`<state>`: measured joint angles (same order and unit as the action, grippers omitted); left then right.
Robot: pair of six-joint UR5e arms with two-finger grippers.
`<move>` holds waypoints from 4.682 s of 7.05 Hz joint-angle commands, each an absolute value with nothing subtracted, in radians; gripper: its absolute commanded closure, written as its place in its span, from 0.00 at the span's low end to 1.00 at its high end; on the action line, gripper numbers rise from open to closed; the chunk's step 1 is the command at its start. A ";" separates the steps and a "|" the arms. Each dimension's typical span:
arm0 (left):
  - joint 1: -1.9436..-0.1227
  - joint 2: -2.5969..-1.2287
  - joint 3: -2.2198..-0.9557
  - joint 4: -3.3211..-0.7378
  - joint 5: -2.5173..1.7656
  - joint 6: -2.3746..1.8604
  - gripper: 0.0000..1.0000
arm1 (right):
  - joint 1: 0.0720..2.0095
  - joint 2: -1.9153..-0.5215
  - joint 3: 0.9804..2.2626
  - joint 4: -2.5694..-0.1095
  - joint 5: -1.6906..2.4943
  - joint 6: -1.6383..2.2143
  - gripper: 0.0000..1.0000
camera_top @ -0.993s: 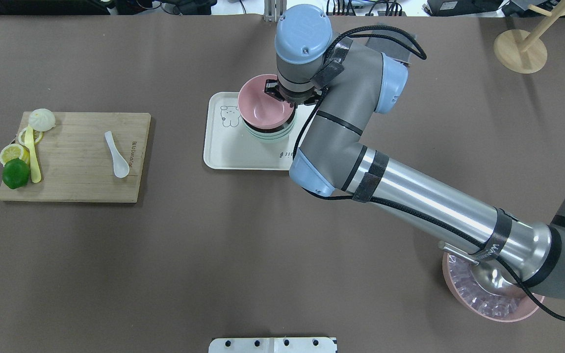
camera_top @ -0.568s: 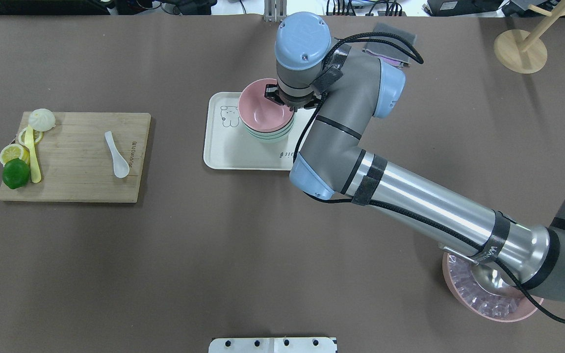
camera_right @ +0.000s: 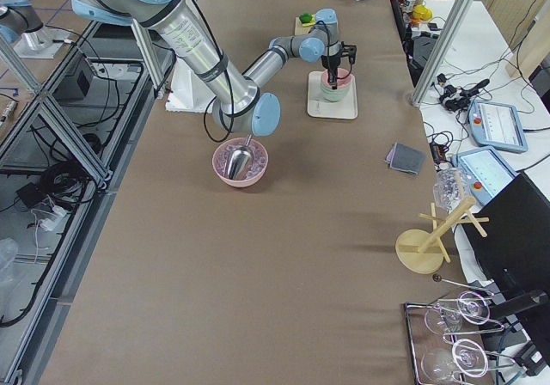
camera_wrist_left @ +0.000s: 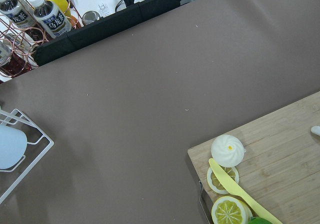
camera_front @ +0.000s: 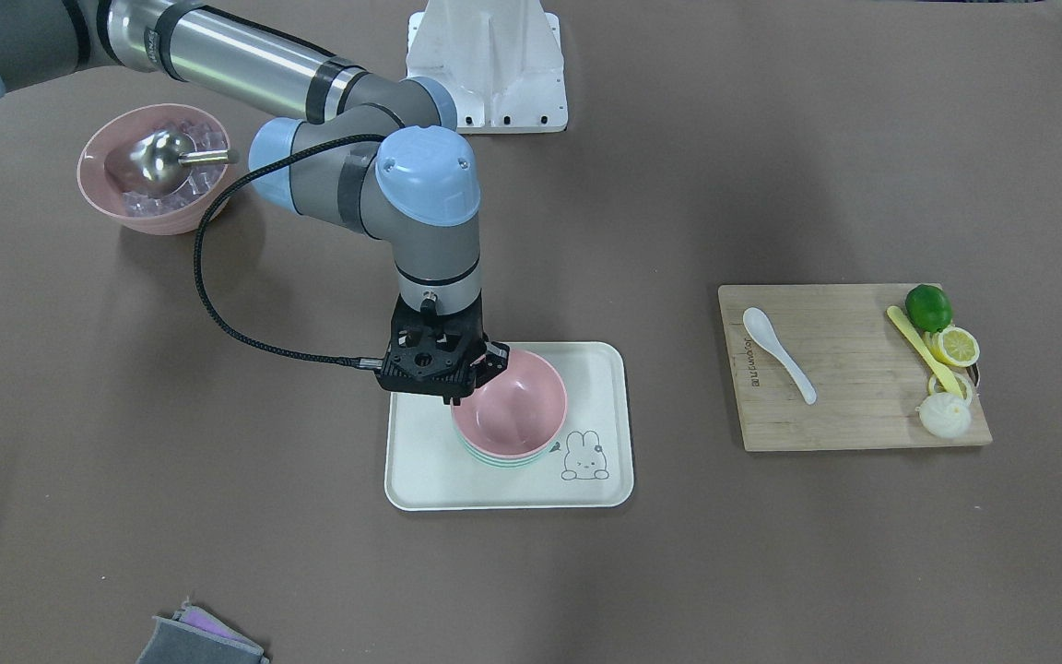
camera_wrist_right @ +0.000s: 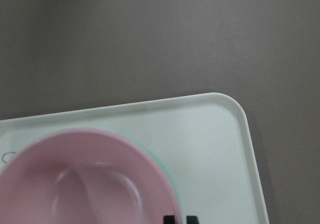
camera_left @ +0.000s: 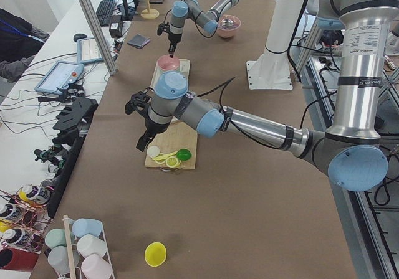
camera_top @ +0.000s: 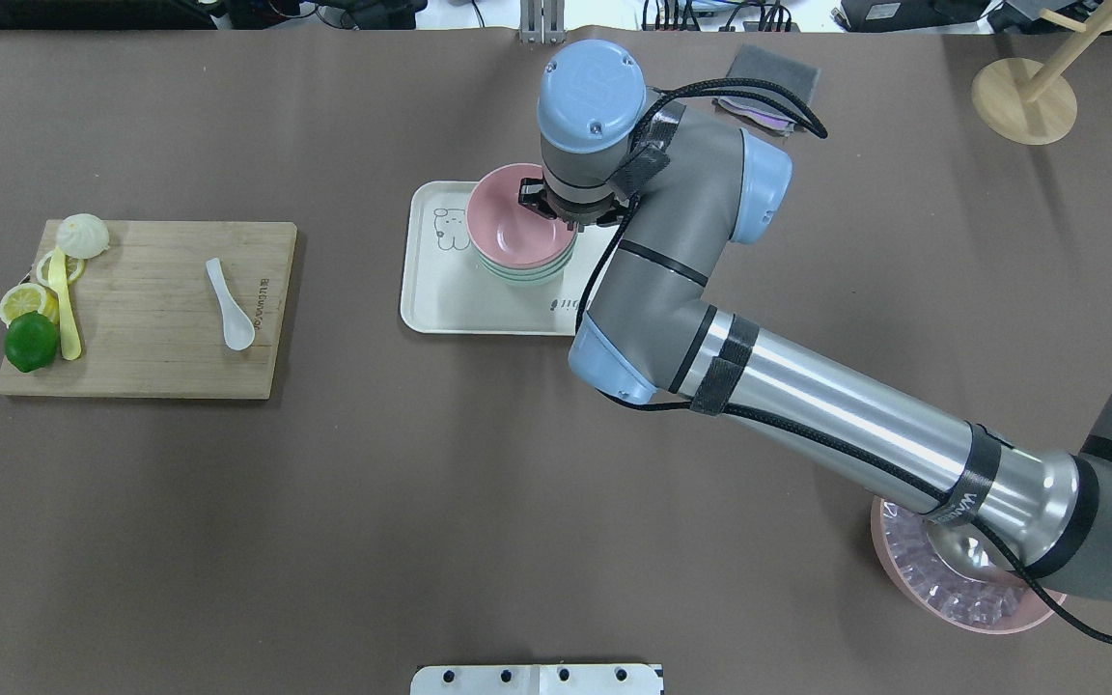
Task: Stack pink bowl on green and place spoon
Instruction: 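Lower the pink bowl into the green bowl and open the right gripper, then withdraw the right arm away while the left arm reaches toward the white spoon, then grasp the small white spoon on the cutting board with the left gripper, then lift the white spoon and carry it with the left gripper to the pink bowl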
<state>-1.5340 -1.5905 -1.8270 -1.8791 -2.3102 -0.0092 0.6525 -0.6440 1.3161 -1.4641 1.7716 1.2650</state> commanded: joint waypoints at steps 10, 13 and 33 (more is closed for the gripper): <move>-0.940 -1.742 -1.778 -2.019 -1.838 -1.202 0.02 | 1.136 -1.121 1.574 -1.460 2.166 0.476 0.00; -0.787 -1.812 -1.661 -2.022 -1.680 -1.333 0.02 | 1.308 -1.352 1.603 -1.463 2.171 0.125 0.00; -0.655 -2.445 -1.346 -1.924 -1.367 -1.933 1.00 | 1.519 -1.651 1.555 -1.295 2.246 0.091 0.00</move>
<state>-0.6724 -2.3603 -1.4370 -1.9282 -1.4108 -1.8979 1.5174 -1.6514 1.5556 -1.2959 2.2435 0.0904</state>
